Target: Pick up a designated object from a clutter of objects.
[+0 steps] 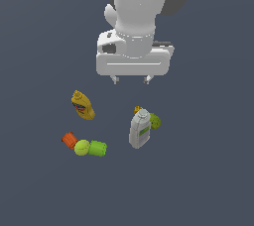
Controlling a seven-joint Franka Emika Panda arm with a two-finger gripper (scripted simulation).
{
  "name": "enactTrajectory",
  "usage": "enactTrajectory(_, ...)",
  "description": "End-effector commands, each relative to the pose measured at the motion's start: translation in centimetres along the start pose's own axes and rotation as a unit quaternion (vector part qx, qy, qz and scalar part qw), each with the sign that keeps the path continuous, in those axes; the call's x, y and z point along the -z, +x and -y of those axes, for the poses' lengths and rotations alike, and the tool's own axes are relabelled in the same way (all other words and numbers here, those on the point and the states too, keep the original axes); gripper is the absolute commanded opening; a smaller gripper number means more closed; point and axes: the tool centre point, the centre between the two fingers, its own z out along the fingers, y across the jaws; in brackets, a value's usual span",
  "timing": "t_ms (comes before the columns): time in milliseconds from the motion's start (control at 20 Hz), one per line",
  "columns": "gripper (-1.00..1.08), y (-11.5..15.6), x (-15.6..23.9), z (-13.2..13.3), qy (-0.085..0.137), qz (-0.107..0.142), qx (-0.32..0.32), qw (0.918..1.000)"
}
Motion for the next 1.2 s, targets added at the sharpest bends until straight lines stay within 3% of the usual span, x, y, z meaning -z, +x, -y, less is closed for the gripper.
enactTrajectory(0,1.00,0.1,-0.1,-0.1,0.000,0.000,0.002,1.0000)
enactTrajectory(550,1.00,1.9,-2.0,-2.5,-0.002,0.002,0.046,0.9989)
enactTrajectory(1150,1.00,5.1,-6.9,-8.3,-0.002,0.006,0.144,0.9895)
